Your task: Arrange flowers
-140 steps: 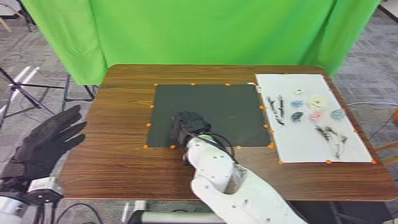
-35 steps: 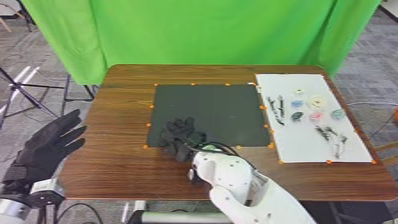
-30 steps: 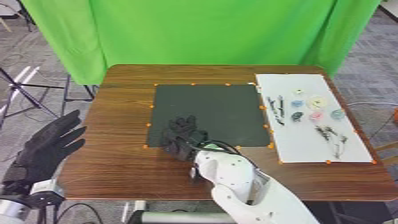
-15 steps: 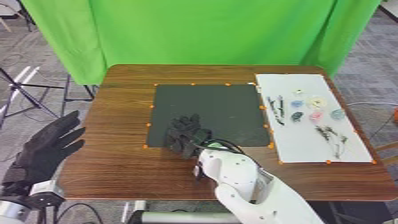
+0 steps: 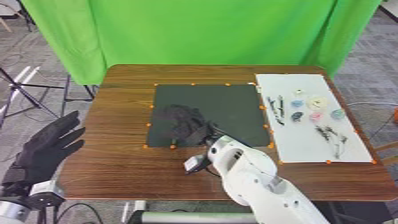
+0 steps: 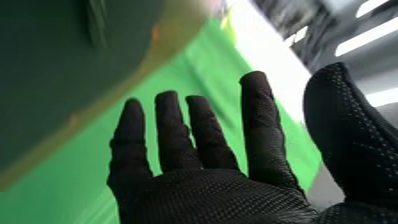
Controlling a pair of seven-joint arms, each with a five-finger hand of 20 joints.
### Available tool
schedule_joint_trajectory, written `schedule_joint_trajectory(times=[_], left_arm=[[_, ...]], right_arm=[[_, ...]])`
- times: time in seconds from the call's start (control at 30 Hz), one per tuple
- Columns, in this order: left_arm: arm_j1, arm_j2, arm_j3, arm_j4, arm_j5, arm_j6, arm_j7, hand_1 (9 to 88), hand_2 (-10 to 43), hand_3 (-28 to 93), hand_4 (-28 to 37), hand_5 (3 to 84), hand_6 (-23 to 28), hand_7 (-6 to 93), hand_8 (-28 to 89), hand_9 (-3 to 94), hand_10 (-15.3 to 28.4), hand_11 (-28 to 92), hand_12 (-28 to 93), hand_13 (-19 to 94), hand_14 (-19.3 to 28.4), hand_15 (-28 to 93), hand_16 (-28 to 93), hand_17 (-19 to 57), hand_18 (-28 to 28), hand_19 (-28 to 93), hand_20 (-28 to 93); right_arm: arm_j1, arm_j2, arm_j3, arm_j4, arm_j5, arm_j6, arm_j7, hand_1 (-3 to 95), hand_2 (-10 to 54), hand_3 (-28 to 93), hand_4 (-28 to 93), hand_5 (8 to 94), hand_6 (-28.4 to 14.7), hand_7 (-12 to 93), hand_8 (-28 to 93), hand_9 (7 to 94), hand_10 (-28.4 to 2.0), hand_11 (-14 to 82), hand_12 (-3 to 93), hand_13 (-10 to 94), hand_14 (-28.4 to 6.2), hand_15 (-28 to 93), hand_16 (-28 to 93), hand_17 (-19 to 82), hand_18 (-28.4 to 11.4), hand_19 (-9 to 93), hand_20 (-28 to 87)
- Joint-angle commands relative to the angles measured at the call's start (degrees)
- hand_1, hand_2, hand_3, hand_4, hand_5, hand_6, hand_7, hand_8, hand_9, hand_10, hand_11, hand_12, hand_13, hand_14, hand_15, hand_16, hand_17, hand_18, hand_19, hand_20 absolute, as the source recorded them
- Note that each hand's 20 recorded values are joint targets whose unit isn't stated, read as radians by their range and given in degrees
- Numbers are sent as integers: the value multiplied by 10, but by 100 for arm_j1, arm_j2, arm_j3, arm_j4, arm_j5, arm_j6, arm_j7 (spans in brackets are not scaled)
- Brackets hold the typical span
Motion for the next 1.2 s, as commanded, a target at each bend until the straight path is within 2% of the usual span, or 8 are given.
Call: schedule_joint_trajectory(times=[0.03,0.13,0.3,0.4,0.57,0.7,0.9,1.2], left_arm=[[118,-128,-48,-68,35,66,85,243,-82,696,-260,255,15,184,-96,191,89,125,199,140,114,182,75,-101,168,336,107],[148,-143,-50,-82,44,95,130,242,-82,697,-260,255,14,184,-96,191,89,125,199,140,114,182,74,-101,168,335,107],[207,-156,-93,-95,33,105,192,243,-82,696,-260,256,16,184,-96,192,89,125,199,141,115,183,74,-101,168,335,107],[174,-170,-105,-91,46,90,174,243,-82,696,-260,256,15,184,-96,192,90,124,198,142,114,183,73,-101,168,335,107],[217,-142,-102,-88,25,117,227,244,-80,694,-261,255,14,184,-96,192,90,125,198,143,114,181,73,-101,169,336,107],[196,-165,-102,-89,43,95,186,244,-81,695,-262,255,14,184,-96,192,90,125,199,142,115,182,74,-101,169,337,107],[181,-147,-136,-71,38,59,159,243,-81,696,-263,255,15,184,-96,193,90,125,198,143,115,183,73,-101,169,338,107],[121,-120,-120,-45,29,62,99,243,-81,697,-263,256,15,184,-96,193,90,126,198,143,116,184,73,-102,169,338,107]], right_arm=[[92,1150,787,-146,-1485,1462,1359,191,-19,822,-259,328,-26,203,-116,296,-133,120,275,211,-127,294,300,-25,-203,577,431],[-101,1679,1218,-105,-1897,1560,1997,226,-91,763,-282,325,-60,242,-124,353,-126,216,249,292,-111,429,214,27,-202,629,464],[-657,2335,1983,-41,-2322,1518,2715,286,-95,699,-283,372,-67,276,-135,415,-134,292,249,358,-109,535,194,64,-203,676,494],[-1050,2575,2436,-103,-2386,1287,3041,361,-95,588,-283,424,-57,322,-147,481,-129,381,262,424,-109,632,193,99,-204,709,519],[-1775,2761,3166,-358,-2481,588,3279,484,-95,347,-283,518,-29,393,-162,575,-120,461,290,497,-116,707,227,147,-210,752,538],[-2268,2802,3689,-676,-2237,-160,3479,466,-95,225,-232,578,-12,438,-161,626,-126,480,322,531,-124,715,248,162,-218,763,550],[-2666,2769,4209,-968,-1779,-1238,3781,366,-95,316,-275,600,-25,404,-142,626,-139,479,344,523,-142,728,267,158,-230,765,569],[-3030,2649,4433,-1020,-1473,-1871,4017,314,-95,408,-282,626,-30,374,-131,637,-147,477,346,526,-151,735,268,158,-238,764,576]])
